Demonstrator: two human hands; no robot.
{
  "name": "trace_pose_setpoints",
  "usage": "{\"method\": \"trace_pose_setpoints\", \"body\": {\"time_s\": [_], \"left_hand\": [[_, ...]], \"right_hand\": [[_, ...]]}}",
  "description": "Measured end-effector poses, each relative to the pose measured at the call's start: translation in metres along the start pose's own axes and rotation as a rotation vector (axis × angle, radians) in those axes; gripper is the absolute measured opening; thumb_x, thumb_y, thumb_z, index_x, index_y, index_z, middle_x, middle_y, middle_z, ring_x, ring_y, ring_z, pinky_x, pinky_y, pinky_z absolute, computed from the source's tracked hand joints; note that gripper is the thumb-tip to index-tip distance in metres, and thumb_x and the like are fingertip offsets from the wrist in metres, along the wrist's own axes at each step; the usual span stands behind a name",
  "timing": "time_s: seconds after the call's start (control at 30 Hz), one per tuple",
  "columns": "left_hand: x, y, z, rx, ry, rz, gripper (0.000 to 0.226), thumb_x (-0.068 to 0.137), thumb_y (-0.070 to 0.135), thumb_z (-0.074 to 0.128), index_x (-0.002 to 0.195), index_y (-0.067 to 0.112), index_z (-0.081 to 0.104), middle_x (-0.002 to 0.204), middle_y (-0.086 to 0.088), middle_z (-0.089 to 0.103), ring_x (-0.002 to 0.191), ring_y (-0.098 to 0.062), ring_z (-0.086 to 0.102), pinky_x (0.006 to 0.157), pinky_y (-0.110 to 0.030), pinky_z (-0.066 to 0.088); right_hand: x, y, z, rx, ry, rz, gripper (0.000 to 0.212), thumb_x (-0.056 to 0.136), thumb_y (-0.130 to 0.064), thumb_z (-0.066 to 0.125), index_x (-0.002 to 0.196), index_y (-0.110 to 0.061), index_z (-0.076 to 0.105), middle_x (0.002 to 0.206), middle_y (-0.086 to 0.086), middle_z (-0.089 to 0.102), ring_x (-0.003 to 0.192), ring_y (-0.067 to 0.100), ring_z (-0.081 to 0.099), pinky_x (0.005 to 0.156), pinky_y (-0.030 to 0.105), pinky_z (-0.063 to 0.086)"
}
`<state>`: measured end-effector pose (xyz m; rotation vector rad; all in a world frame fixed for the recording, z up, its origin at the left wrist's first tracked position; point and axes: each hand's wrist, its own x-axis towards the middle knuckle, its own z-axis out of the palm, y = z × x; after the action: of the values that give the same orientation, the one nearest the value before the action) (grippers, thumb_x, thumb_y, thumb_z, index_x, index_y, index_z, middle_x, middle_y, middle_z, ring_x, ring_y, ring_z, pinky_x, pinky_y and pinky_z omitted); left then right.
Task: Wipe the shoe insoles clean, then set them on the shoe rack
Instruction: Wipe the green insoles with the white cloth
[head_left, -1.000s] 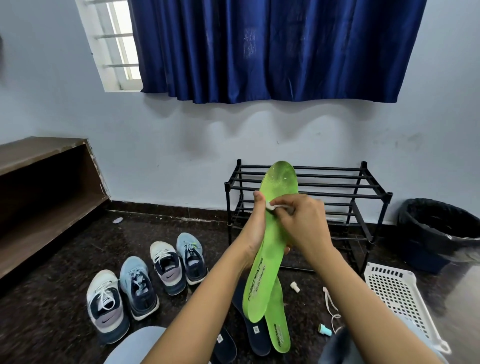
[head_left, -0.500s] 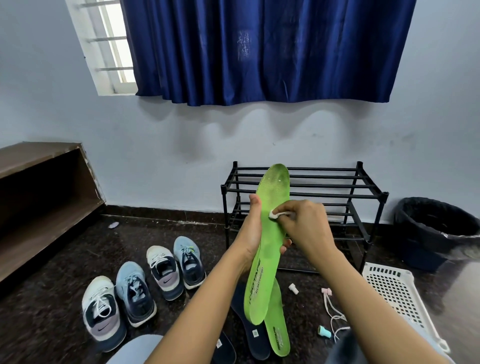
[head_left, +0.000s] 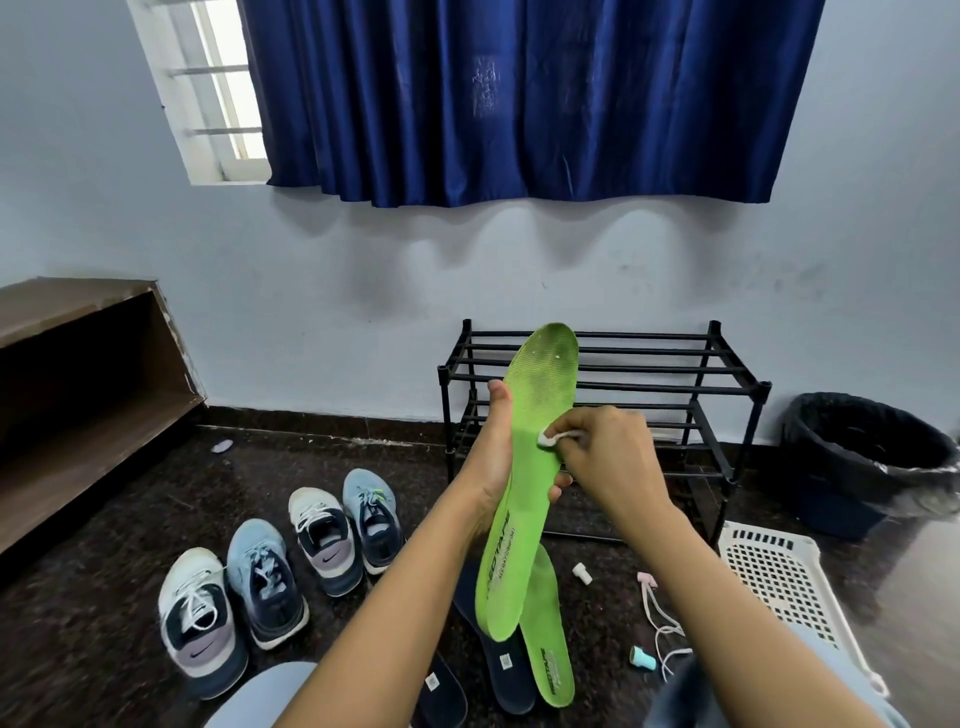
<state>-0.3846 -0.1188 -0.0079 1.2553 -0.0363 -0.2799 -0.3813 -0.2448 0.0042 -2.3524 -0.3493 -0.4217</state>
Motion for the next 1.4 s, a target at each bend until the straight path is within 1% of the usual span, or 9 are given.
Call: {"method": "trace_pose_setpoints", "body": {"time_s": [0.2,0.37,0.43,0.57,0.7,0.83,1.1,1.2,1.4], "left_hand": [[-0.006,0.0,0.006,-0.055,-0.046,-0.049,0.095,0.085,0.078,0.004,0.103,0.005,0.063,0.071,-0.01,0.066,0.055,-0.024,0.059,0.049,-0.026,0.047],[-0.002,0.001,-0.001,-0.051,0.025,-0.041,0.095,0.085,0.079,0.006,0.113,0.008,0.063,0.077,-0.013,0.068,0.058,-0.024,0.062,0.052,-0.029,0.049],[-0.001,0.005,-0.004,-0.038,0.099,-0.01,0.088,0.089,0.074,0.005,0.103,0.013,0.066,0.076,-0.009,0.07,0.064,-0.022,0.064,0.057,-0.029,0.05],[0.001,0.009,-0.007,-0.051,0.182,0.045,0.081,0.094,0.067,0.007,0.099,0.013,0.067,0.086,-0.007,0.072,0.078,-0.019,0.066,0.068,-0.026,0.054],[0.0,0.007,-0.001,-0.087,0.197,0.038,0.084,0.091,0.071,0.006,0.103,0.015,0.067,0.089,-0.008,0.072,0.077,-0.02,0.068,0.068,-0.028,0.054],[0.002,0.0,0.012,-0.125,0.121,0.013,0.085,0.09,0.072,0.004,0.102,0.014,0.066,0.075,-0.008,0.073,0.059,-0.02,0.068,0.052,-0.025,0.053],[0.004,0.01,0.001,-0.23,0.177,0.035,0.091,0.09,0.074,0.009,0.094,0.007,0.071,0.082,-0.014,0.073,0.07,-0.024,0.071,0.062,-0.029,0.058],[0.001,0.01,0.002,-0.255,0.159,0.03,0.096,0.089,0.076,0.01,0.085,0.009,0.077,0.085,-0.015,0.073,0.07,-0.025,0.071,0.063,-0.031,0.058],[0.001,-0.002,0.01,-0.196,0.119,-0.054,0.086,0.088,0.076,0.01,0.1,0.014,0.068,0.079,-0.01,0.072,0.064,-0.021,0.068,0.058,-0.027,0.052]], "right_hand": [[0.017,0.007,-0.007,0.011,0.236,0.037,0.018,0.08,-0.008,0.063,0.087,-0.018,0.076,0.077,0.003,0.073,0.065,0.021,0.063,0.065,0.027,0.046],[0.007,0.0,0.003,-0.037,0.089,-0.034,0.02,0.081,-0.007,0.062,0.086,-0.02,0.076,0.073,0.001,0.073,0.054,0.011,0.059,0.061,0.013,0.043],[-0.003,-0.007,0.01,-0.074,0.016,-0.095,0.022,0.081,-0.009,0.061,0.087,-0.023,0.076,0.078,-0.002,0.074,0.065,0.014,0.064,0.074,0.023,0.051],[-0.017,-0.013,0.025,-0.138,-0.075,-0.177,0.023,0.082,-0.014,0.059,0.093,-0.027,0.075,0.09,-0.002,0.073,0.088,0.018,0.063,0.081,0.027,0.047],[-0.005,-0.007,0.022,-0.089,0.015,-0.12,0.021,0.079,-0.013,0.061,0.088,-0.026,0.075,0.085,-0.001,0.073,0.084,0.02,0.065,0.078,0.031,0.051],[0.009,-0.002,0.006,-0.063,0.177,-0.044,0.018,0.079,-0.012,0.064,0.087,-0.023,0.076,0.082,0.003,0.073,0.08,0.025,0.065,0.076,0.03,0.047],[-0.022,-0.019,0.014,0.047,0.053,-0.156,0.019,0.078,-0.009,0.066,0.087,-0.023,0.076,0.077,-0.001,0.072,0.072,0.022,0.063,0.079,0.029,0.048],[-0.016,-0.016,0.014,0.052,0.065,-0.146,0.019,0.077,-0.009,0.067,0.083,-0.024,0.076,0.07,-0.002,0.071,0.068,0.02,0.062,0.075,0.026,0.045],[0.007,-0.004,0.007,-0.008,0.215,-0.059,0.018,0.078,-0.01,0.065,0.087,-0.021,0.076,0.08,0.004,0.073,0.078,0.026,0.064,0.071,0.029,0.043]]}}
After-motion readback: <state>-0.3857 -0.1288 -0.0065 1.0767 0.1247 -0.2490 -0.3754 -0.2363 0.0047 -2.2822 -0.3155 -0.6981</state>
